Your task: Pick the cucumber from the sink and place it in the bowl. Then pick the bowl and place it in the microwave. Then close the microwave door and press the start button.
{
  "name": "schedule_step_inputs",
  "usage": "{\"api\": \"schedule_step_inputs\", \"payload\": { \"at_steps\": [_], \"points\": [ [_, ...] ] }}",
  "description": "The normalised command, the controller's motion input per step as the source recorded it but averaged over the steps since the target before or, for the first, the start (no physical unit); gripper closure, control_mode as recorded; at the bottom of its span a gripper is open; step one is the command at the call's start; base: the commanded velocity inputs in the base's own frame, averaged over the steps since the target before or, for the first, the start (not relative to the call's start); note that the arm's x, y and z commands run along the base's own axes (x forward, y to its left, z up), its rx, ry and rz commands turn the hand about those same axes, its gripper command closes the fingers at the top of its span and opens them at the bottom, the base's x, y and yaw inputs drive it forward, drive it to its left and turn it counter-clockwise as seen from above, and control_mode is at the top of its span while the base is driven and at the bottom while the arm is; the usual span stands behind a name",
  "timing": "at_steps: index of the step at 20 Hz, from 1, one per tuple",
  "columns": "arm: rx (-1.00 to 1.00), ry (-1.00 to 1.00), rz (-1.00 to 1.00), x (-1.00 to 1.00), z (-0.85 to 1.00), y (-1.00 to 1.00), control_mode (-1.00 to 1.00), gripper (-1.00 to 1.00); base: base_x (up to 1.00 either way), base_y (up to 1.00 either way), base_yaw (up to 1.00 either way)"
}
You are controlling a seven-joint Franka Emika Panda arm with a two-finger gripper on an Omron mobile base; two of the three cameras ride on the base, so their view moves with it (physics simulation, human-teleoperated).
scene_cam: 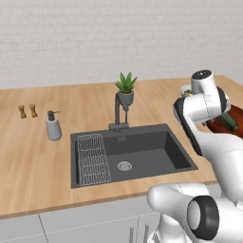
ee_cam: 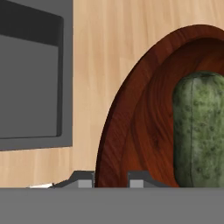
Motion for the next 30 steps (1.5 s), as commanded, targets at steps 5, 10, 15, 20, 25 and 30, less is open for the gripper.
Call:
{"api": "schedule_step_inputs", "payload": {
  "at_steps": [5, 10, 15, 20, 25, 30],
  "points": [
    [-0.02, 0.02, 0.00, 0.00, -0.05, 0.03, 1.00, 1.00, 0.01, 0.10, -0.02],
    [0.00, 0.00, 0.00, 0.00, 0.00, 0.00, 1.00, 1.00, -0.03, 0.08, -0.48],
    [0.00, 0.00, 0.00, 0.00, 0.00, 0.00, 1.00, 1.00, -0.04, 0.00, -0.65],
    [0.00, 0.00, 0.00, 0.00, 0.00, 0.00, 1.00, 1.00, -0.14, -0.18, -0.69],
    [0.00, 0.00, 0.00, 0.00, 0.00, 0.00, 1.00, 1.00, 0.00, -0.39, -0.68],
    [0.00, 0.00, 0.00, 0.00, 0.00, 0.00, 1.00, 1.00, 0.00, -0.40, -0.70]
  ]
}}
